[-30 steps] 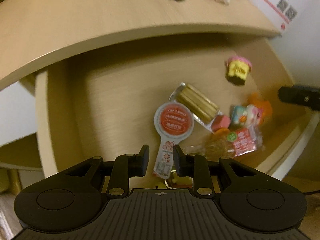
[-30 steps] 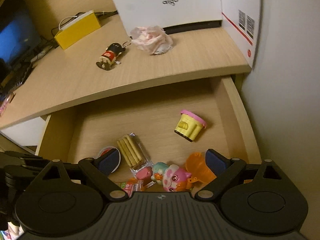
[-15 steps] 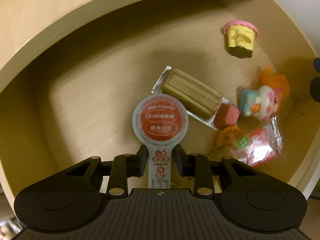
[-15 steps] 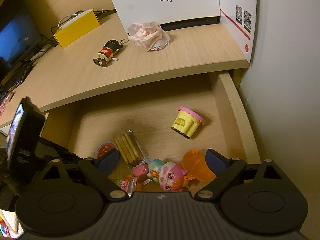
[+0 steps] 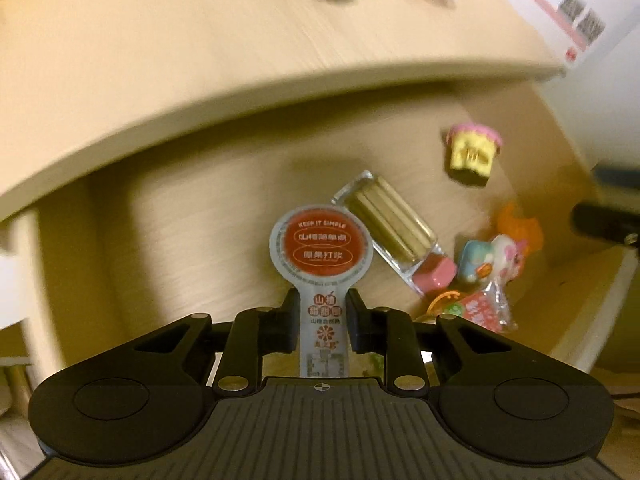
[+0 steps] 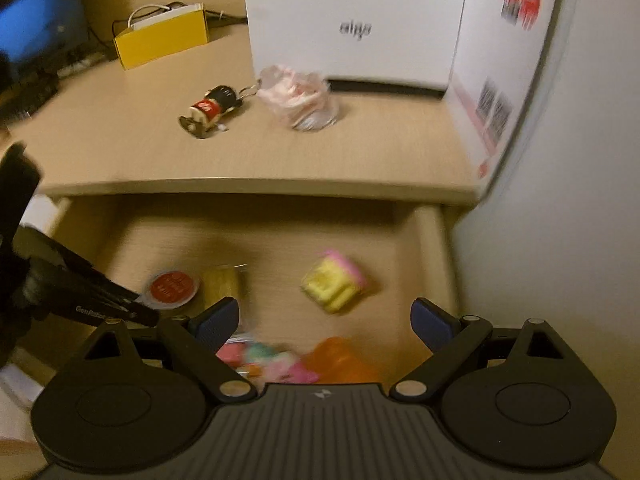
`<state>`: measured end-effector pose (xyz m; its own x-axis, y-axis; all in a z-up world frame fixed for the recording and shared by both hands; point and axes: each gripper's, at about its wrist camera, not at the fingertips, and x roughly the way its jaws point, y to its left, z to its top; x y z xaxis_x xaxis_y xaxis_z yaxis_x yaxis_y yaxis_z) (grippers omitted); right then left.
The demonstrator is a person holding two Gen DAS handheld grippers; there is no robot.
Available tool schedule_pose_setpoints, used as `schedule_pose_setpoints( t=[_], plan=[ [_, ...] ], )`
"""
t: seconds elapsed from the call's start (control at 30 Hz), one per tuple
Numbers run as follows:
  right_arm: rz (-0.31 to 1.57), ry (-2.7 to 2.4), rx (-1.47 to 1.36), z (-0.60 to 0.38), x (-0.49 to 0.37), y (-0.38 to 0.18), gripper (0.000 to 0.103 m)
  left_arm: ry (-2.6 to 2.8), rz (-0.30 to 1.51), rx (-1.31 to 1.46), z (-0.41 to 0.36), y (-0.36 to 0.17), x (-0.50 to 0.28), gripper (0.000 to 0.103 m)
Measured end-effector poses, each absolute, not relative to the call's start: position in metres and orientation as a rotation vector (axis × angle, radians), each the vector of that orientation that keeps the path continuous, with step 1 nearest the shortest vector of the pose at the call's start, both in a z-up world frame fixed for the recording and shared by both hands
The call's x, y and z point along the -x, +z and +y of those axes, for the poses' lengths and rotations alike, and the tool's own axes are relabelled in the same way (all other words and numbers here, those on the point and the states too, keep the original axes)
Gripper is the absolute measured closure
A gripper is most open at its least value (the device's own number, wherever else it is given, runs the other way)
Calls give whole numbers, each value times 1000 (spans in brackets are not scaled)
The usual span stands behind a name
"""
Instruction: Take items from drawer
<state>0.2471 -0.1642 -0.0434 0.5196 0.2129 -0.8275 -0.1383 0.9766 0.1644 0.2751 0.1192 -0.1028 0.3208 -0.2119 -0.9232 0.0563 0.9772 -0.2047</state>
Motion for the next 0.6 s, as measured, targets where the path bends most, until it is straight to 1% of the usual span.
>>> schedule_pose_setpoints(
  t=[0.13,0.23,0.3,0.33,0.37,0.47,0.57,0.6],
  plan=[
    [1180,351,-241,-146,-268,-58,9,-113,1159,220,144,-81,-252,77],
    [1326,416,-263,-114,-284,-74,11,-55,1097,256,157,-64,-232,77],
    [1409,464,-253,-90,-292,-83,19,-33,1061,290,167,-54,-220,77],
    [1453,490,-253,-79,-295,-88,29,-25,1049,304,172,-51,-216,77],
    [1500,515,-256,-68,-298,-94,34,-15,1037,314,176,-48,-211,76],
    [1590,532,-191,-42,-301,-108,35,32,1011,344,183,-45,-199,76],
    [1606,508,-45,-23,-299,-117,35,55,995,370,180,-48,-188,76],
    [1606,504,-12,-20,-298,-120,38,59,993,375,179,-48,-185,76]
  ],
)
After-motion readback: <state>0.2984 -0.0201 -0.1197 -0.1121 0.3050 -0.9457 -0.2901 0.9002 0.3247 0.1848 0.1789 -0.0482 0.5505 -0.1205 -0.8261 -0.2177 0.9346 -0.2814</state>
